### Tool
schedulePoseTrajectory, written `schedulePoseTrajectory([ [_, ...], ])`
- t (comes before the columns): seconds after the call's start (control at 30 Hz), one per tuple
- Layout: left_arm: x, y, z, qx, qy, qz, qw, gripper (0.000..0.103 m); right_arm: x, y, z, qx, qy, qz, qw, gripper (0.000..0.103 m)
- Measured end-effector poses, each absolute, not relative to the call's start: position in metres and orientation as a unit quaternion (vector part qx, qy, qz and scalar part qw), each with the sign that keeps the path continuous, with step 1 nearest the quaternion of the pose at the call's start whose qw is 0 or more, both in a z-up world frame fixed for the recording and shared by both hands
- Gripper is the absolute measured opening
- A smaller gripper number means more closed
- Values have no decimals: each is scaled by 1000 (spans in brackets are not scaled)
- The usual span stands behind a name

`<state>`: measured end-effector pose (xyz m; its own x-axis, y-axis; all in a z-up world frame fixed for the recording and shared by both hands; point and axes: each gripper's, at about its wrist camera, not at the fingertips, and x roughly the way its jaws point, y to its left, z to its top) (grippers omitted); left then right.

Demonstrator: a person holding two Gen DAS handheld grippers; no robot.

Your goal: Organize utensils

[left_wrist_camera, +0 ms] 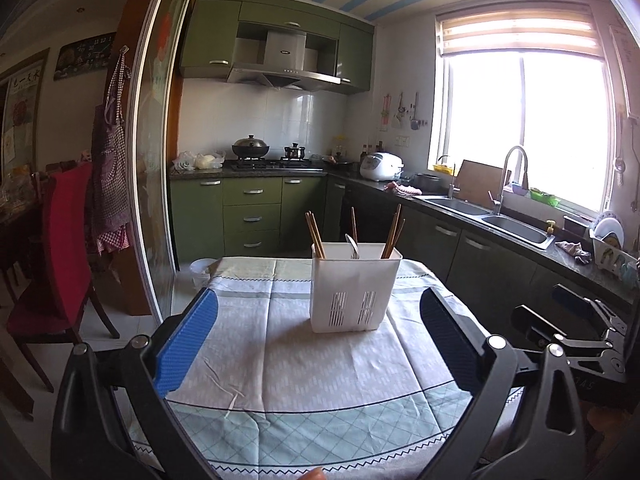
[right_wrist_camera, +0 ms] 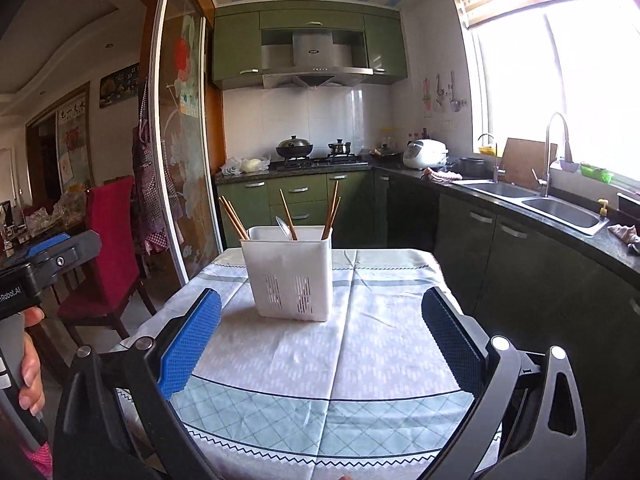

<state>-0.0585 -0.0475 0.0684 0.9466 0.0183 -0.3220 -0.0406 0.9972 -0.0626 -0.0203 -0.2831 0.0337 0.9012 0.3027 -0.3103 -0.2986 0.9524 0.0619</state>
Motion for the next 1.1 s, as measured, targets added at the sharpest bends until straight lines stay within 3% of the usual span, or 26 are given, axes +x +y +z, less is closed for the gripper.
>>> schedulePoseTrajectory([
  [1.1, -53, -52, 45, -29, 218, 24, 975, 96, -21, -275, 34, -5, 167, 159, 973, 99],
])
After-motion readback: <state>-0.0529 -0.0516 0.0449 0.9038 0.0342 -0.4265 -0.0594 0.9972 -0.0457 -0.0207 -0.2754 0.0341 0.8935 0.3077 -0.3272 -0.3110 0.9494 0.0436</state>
